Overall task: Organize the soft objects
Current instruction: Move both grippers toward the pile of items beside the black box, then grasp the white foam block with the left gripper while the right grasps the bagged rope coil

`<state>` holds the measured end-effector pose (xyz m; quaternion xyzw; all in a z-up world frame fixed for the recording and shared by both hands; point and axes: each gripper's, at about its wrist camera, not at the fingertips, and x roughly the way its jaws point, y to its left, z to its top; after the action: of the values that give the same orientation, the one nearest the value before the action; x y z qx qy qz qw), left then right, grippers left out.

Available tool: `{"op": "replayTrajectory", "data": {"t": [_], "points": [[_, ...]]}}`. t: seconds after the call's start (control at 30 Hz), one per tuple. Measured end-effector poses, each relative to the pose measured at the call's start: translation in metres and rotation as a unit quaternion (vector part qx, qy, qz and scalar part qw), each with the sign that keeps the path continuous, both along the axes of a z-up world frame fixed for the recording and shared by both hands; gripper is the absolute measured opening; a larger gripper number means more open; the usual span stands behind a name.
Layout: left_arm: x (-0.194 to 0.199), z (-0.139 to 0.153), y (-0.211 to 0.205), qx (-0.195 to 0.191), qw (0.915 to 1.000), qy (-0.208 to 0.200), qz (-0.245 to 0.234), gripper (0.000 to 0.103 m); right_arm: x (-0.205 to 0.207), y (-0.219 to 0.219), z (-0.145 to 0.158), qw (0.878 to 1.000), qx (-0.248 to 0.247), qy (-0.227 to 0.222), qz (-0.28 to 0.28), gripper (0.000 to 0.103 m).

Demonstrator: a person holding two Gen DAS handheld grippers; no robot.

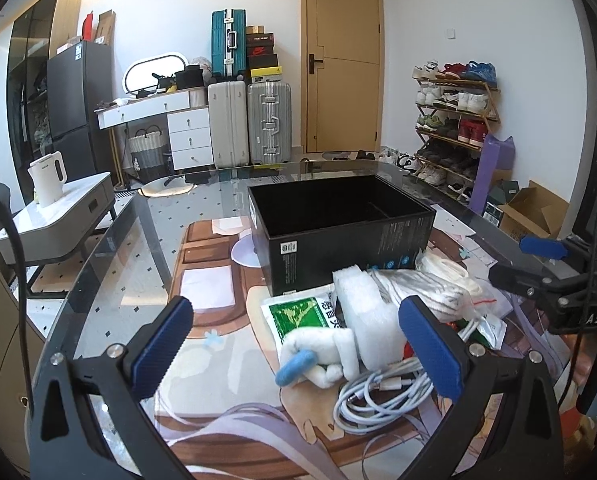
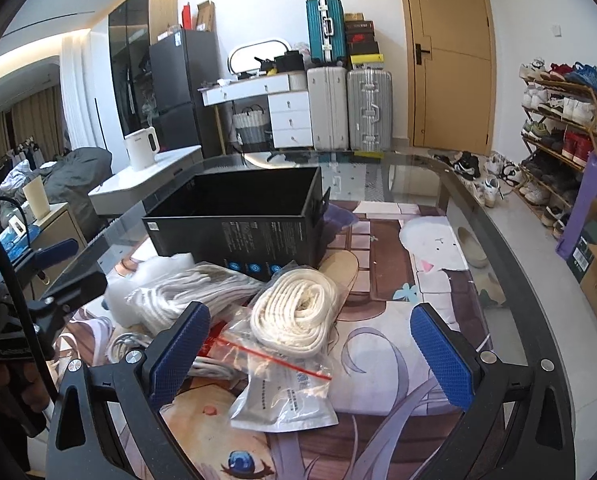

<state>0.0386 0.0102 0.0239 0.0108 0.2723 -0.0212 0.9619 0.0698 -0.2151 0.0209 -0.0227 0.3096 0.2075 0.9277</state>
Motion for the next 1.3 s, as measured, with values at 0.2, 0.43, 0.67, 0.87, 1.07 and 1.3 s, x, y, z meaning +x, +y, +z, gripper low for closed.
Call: {"op": "replayTrajectory", "data": {"t": [0.2, 0.43, 0.67, 0.87, 1.07, 1.3], "points": [[0.014, 0.001, 0.001, -0.002, 1.0000, 0.007, -0.004, 0.103, 0.020, 0.002, -0.005, 0.999, -0.003, 0.035, -0.008, 0.095], [0.031, 0.003, -0.006, 0.007, 0.9996, 0.019, -0.017, 0.103, 0.039, 0.009, -0.009, 0.998, -0.005, 0.056, -0.002, 0.095], [0.043, -0.009, -0.004, -0.017, 0.9985, 0.050, -0.018, 0.103, 0.051, 0.018, -0.019, 0.997, -0.017, 0.077, 0.009, 0.095], [0.045, -0.017, -0.004, -0.040, 0.9964, 0.064, -0.038, 0.089, 0.059, 0.020, -0.031, 0.995, -0.019, 0.099, 0.016, 0.095], [0.044, -0.020, -0.010, -0.045, 0.9939, 0.079, -0.062, 0.068, 0.065, 0.024, -0.041, 0.992, -0.011, 0.120, 0.027, 0.083], [0.042, -0.021, -0.010, -0.072, 0.9901, 0.090, -0.080, 0.036, 0.065, 0.024, -0.046, 0.991, -0.003, 0.127, 0.037, 0.068]]}}
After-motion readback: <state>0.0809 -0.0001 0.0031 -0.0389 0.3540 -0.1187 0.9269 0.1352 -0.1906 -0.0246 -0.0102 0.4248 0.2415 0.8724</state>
